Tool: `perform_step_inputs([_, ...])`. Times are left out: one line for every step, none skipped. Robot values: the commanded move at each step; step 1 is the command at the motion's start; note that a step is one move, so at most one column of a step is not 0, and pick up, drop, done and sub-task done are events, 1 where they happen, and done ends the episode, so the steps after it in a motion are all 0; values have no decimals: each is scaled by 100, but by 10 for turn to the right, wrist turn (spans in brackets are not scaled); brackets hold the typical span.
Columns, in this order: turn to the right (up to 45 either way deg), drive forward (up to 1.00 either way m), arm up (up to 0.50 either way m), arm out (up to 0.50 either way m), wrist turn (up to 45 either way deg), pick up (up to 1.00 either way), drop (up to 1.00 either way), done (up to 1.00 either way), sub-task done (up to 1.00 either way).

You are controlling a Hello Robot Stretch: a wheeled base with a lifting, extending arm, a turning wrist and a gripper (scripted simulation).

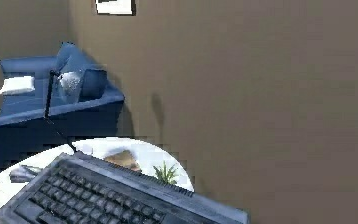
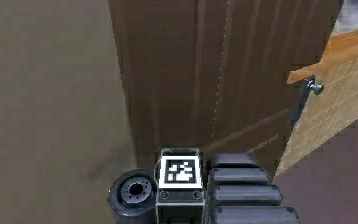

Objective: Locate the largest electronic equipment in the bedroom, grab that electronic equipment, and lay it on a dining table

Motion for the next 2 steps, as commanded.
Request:
perform_step_inputs([420,0,0,0,0,0,0,0,0])
perform_step_inputs([0,15,0,0,0,0,0,0,0])
